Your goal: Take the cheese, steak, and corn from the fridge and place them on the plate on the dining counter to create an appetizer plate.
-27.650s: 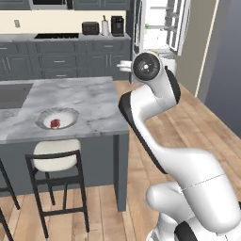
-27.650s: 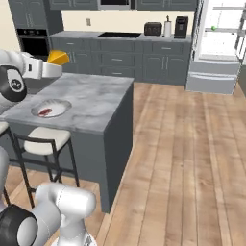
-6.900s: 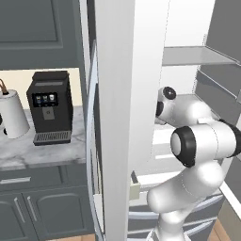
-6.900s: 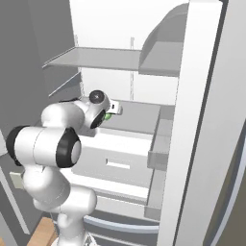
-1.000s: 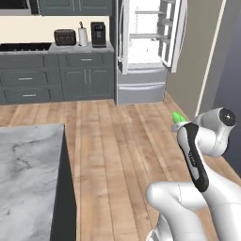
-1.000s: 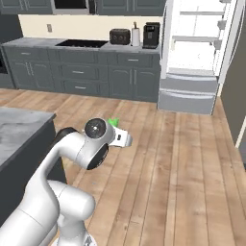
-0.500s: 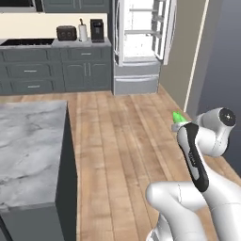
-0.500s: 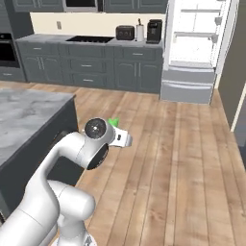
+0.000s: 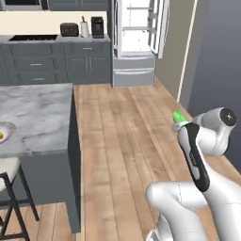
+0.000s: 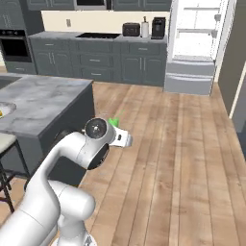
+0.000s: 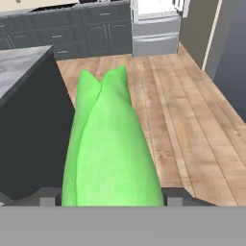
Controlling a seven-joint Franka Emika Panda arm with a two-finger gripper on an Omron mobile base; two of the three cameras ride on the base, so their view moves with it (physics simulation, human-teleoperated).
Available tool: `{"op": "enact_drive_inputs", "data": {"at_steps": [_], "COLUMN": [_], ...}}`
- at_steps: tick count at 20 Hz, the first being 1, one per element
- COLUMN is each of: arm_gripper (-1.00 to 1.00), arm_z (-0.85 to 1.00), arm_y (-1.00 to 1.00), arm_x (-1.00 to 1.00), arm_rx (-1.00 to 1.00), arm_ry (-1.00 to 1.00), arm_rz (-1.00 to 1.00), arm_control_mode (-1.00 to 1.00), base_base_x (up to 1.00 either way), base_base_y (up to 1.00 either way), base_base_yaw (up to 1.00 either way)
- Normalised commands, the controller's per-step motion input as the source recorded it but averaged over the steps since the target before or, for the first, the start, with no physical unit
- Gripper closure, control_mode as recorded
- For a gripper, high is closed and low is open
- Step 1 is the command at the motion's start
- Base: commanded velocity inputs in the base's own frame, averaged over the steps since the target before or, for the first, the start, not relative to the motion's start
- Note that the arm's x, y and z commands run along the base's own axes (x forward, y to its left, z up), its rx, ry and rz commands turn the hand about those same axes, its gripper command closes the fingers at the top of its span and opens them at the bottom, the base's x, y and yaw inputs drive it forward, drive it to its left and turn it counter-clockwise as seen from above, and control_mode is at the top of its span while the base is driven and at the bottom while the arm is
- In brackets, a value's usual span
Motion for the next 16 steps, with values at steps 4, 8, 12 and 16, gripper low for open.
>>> {"op": "enact_drive_inputs", "data": {"at_steps": [4, 8, 12, 16], "arm_gripper": [1.00, 1.00, 1.00, 1.00], "arm_z": [0.00, 0.00, 0.00, 0.00], "arm_y": [0.00, 0.00, 0.00, 0.00], "arm_x": [0.00, 0.00, 0.00, 0.00], "arm_rx": [0.00, 0.00, 0.00, 0.00], "arm_ry": [0.00, 0.00, 0.00, 0.00], "arm_rz": [0.00, 0.00, 0.00, 0.00], "arm_control_mode": [1.00, 1.00, 1.00, 1.00], "base_base_x": [-0.69, -0.09, 0.00, 0.00], "base_base_y": [0.98, 1.00, 1.00, 1.00], "base_base_yaw": [0.00, 0.00, 0.00, 0.00]}}
